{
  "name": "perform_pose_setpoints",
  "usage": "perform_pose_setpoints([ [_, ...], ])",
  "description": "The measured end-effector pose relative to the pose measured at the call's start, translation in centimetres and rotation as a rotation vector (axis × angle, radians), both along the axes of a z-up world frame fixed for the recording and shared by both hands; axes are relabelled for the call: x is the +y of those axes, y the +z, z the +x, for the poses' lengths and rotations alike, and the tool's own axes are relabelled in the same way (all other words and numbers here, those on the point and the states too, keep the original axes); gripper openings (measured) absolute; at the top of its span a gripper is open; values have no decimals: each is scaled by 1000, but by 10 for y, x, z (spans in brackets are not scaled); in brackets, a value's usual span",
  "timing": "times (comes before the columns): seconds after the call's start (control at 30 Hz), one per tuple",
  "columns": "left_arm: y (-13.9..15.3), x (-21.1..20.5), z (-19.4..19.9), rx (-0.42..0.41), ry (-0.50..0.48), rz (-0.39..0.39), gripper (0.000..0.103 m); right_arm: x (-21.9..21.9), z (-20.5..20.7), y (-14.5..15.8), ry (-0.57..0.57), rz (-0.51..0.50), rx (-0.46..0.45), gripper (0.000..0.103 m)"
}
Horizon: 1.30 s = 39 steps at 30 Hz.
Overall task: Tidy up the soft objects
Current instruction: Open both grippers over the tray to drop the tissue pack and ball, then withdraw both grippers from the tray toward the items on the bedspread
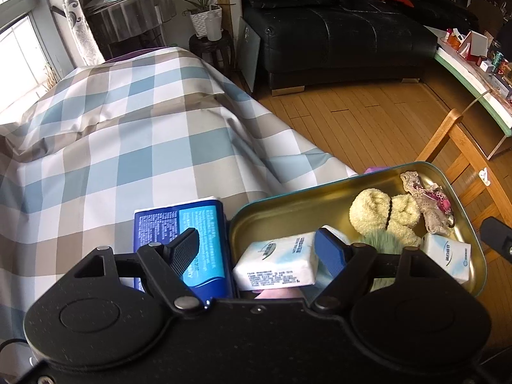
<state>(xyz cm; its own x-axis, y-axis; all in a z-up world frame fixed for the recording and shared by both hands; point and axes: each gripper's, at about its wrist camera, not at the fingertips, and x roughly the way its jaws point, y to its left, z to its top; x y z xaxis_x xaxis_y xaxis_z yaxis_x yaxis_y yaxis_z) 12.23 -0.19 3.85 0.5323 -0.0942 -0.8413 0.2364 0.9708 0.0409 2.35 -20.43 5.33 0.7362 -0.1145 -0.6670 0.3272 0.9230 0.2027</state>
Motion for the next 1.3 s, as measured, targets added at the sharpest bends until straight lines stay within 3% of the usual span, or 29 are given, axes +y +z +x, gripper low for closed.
perform_pose_setpoints([
  [0.3, 6, 28, -17, -8, 49, 18, 75, 10, 4, 3, 19, -10, 20, 79],
  [0.6, 28, 89, -41, -39, 167, 56, 75, 52, 11, 38, 170, -66, -15, 82],
  [0.9, 63, 161, -77, -109, 308, 64, 77, 80, 15, 109, 311, -18, -26, 83],
  [1.1, 73, 196, -102, -154, 358, 98, 80, 108, 15, 164, 395, -113, -14, 86],
  [1.3, 58, 225, -114, -127, 393, 111, 81, 139, 10, 213, 458, -165, 0, 87],
])
